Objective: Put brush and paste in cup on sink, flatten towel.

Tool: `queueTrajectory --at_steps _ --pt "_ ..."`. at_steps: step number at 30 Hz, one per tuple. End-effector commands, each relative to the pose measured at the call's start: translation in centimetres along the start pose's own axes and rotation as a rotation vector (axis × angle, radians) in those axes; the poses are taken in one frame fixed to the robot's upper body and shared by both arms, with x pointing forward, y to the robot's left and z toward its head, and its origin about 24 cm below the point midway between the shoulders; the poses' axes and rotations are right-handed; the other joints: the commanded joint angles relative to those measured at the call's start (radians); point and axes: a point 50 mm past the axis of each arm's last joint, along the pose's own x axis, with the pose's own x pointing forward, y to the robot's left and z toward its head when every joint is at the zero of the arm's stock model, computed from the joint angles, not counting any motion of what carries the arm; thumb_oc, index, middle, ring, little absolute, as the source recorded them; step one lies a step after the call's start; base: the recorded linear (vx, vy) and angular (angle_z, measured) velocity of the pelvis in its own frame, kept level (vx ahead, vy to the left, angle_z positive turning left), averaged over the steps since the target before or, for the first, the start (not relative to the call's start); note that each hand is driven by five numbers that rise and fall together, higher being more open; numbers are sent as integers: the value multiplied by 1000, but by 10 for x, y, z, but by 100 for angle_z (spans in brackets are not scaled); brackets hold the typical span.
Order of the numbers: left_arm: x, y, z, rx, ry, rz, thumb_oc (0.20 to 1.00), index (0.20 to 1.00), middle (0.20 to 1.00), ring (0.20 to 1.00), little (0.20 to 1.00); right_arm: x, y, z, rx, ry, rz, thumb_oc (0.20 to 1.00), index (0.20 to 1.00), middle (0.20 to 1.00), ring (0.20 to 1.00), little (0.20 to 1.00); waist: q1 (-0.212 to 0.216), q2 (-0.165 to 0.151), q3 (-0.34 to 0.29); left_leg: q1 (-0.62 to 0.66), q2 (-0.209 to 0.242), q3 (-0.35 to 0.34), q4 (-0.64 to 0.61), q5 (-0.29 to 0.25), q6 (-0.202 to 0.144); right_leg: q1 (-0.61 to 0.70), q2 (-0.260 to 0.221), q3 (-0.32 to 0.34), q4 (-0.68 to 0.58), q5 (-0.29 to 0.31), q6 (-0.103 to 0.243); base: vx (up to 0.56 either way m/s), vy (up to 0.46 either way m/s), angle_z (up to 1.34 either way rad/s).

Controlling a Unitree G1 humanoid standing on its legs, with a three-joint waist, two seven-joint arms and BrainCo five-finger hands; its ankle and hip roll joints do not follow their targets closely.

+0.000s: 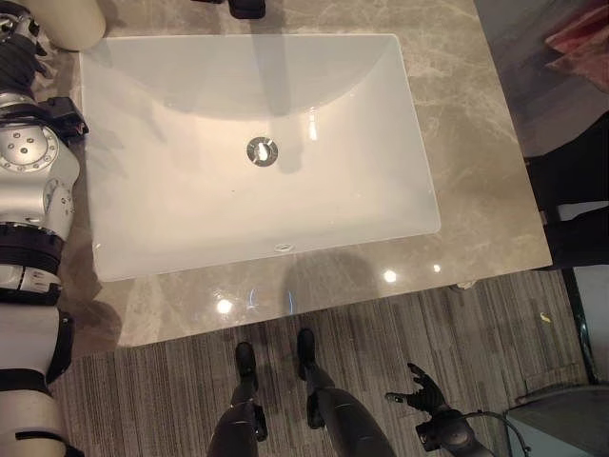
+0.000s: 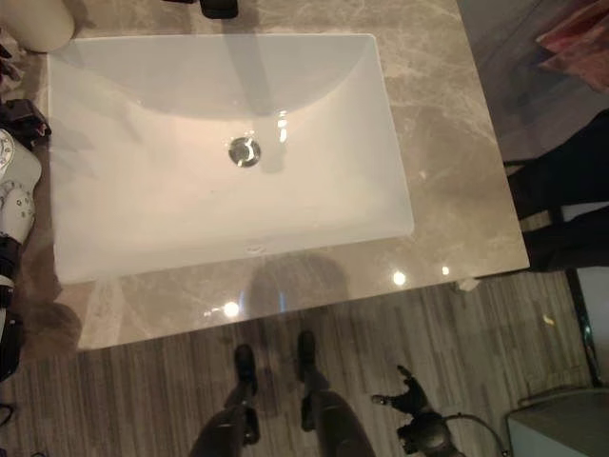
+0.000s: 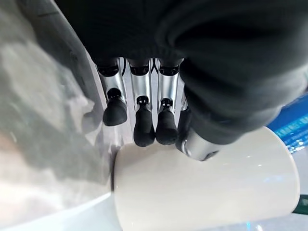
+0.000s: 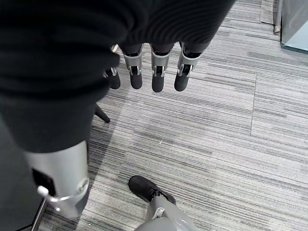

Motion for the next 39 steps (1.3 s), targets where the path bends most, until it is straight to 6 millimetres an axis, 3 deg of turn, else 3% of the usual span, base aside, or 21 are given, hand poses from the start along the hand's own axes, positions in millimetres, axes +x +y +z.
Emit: queueTrajectory --at_steps 1,16,25,30,34,39 --pt "9 1 14 46 -58 17 200 200 200 200 200 -4 -16 -10 -14 18 -30 1000 1000 1000 1000 1000 6 27 -26 24 68 -90 2 -25 -79 44 -83 -7 -2 -16 112 0 0 0" --pt "25 3 24 84 -41 48 200 200 200 200 200 -4 -16 -8 5 4 -29 1000 1000 1000 1000 1000 -13 24 -37 15 68 -82 2 -25 -78 30 -82 2 -2 -5 119 0 0 0" --pt "37 12 38 210 -52 67 200 200 200 200 200 -7 -14 -17 18 32 -20 1000 1000 1000 1000 1000 -22 24 -44 10 70 -80 2 -24 -79 25 -80 7 -2 -1 123 2 0 -3" --pt "35 14 25 227 7 125 200 200 200 200 200 -8 -8 -20 9 41 -3 1000 1000 1000 1000 1000 -21 27 -49 10 71 -90 2 -21 -78 25 -79 18 -2 -2 120 2 -2 -2" --pt "27 2 7 227 58 117 200 200 200 200 200 -8 -7 -19 10 44 -8 1000 1000 1000 1000 1000 -15 29 -60 25 69 -107 2 -22 -76 44 -77 20 -2 -14 112 6 -15 1" --pt "23 -1 0 202 84 122 200 200 200 200 200 -7 -9 -20 16 50 -19 1000 1000 1000 1000 1000 -5 27 -72 33 66 -122 2 -16 -77 61 -79 8 -2 -18 106 -6 -36 8"
